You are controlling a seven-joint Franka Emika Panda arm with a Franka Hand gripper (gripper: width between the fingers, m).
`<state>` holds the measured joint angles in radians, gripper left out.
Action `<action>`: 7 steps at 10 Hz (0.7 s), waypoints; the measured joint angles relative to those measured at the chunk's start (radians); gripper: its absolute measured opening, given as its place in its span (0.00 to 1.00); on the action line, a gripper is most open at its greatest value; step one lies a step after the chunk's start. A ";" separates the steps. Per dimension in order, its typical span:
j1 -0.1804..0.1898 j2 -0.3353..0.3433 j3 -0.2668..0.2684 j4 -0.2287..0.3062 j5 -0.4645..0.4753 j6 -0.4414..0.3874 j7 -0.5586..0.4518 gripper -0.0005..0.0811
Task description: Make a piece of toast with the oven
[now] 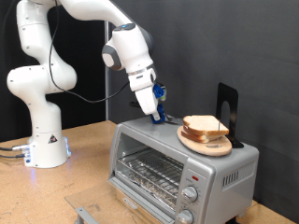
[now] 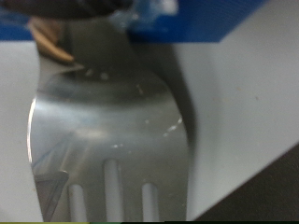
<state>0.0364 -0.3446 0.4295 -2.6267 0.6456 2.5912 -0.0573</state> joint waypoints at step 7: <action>0.000 -0.061 -0.052 0.025 0.086 -0.097 -0.047 0.50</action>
<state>0.0361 -0.4059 0.3778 -2.6017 0.7313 2.4939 -0.1039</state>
